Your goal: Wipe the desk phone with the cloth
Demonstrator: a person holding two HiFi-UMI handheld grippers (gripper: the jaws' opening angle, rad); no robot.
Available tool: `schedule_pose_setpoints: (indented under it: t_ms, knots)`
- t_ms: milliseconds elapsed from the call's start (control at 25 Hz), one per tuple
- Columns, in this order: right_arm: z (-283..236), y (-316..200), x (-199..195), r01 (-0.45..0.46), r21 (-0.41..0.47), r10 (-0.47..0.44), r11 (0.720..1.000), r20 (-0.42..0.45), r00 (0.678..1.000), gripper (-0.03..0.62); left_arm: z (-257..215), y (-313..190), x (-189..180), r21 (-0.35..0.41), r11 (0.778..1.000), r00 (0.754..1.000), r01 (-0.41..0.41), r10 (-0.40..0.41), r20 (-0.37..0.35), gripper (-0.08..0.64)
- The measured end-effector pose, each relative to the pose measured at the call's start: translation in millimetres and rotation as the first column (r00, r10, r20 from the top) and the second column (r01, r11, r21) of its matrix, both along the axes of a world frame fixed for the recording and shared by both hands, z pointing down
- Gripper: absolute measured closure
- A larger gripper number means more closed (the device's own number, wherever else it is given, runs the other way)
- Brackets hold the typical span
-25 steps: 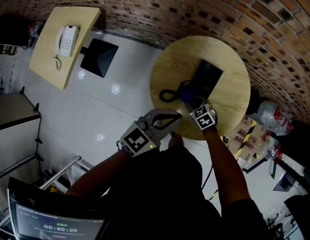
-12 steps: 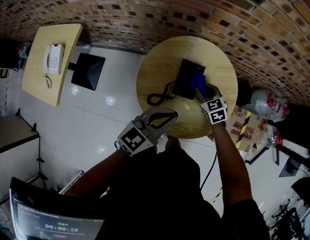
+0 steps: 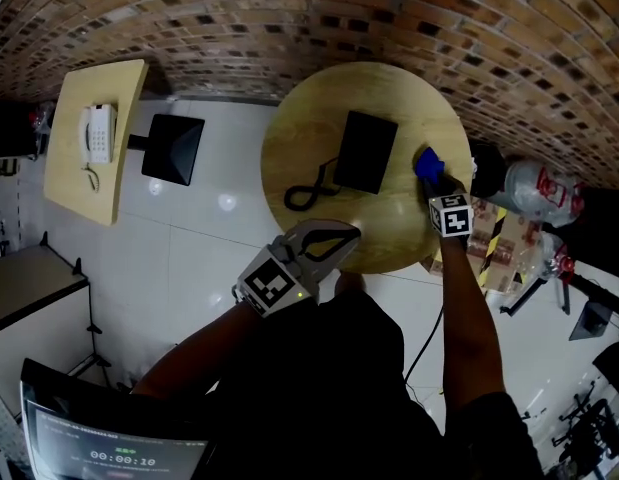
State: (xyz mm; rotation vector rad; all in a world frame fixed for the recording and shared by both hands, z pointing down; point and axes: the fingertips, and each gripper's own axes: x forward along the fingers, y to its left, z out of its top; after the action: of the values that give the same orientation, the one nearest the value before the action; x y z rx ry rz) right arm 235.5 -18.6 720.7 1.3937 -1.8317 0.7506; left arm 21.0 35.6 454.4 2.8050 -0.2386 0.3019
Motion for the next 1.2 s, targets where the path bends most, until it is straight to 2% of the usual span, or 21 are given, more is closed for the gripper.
schedule_pose_setpoints:
  t_ms: [200,440,680,800,1000,1120,1200]
  knots:
    - [24.0,11.1,14.1,-0.055,-0.08,0.059,0.995,0.042,0.997,0.497,3.9,-4.8,1.5,-0.005,1.0,1.0,0.008,-0.008,0.013,0.554]
    - [31.3,8.7,19.5,-0.102,-0.093,0.112,0.99,0.107,0.988,0.482,8.6,-7.6,6.0,-0.012,1.0,1.0,0.012,-0.012,0.022,0.554]
    - [27.0,8.6,29.7,-0.143,-0.083,0.152,0.986,0.119,0.981,0.405,8.2,-10.6,9.5,-0.017,1.0,1.0,0.011,-0.01,0.021,0.554]
    - [7.9,2.4,27.8,-0.129,-0.029,0.132,0.991,0.117,0.984,0.402,5.8,-12.7,8.1,-0.013,1.0,1.0,0.012,-0.012,0.016,0.554]
    - [-43.8,-8.6,10.5,-0.106,0.092,0.09,0.99,0.169,0.982,0.402,-3.5,-16.7,4.2,0.003,1.0,1.0,0.019,-0.019,0.001,0.554]
    - [-99.2,-16.0,-13.9,-0.083,0.233,0.023,0.969,0.249,0.968,0.402,-11.8,-18.3,3.8,0.015,1.0,1.0,0.022,-0.022,-0.009,0.554]
    - [-143.3,-17.7,-35.8,-0.06,0.343,-0.046,0.938,0.291,0.956,0.403,-17.9,-19.8,3.8,0.02,1.0,1.0,0.021,-0.021,-0.014,0.554]
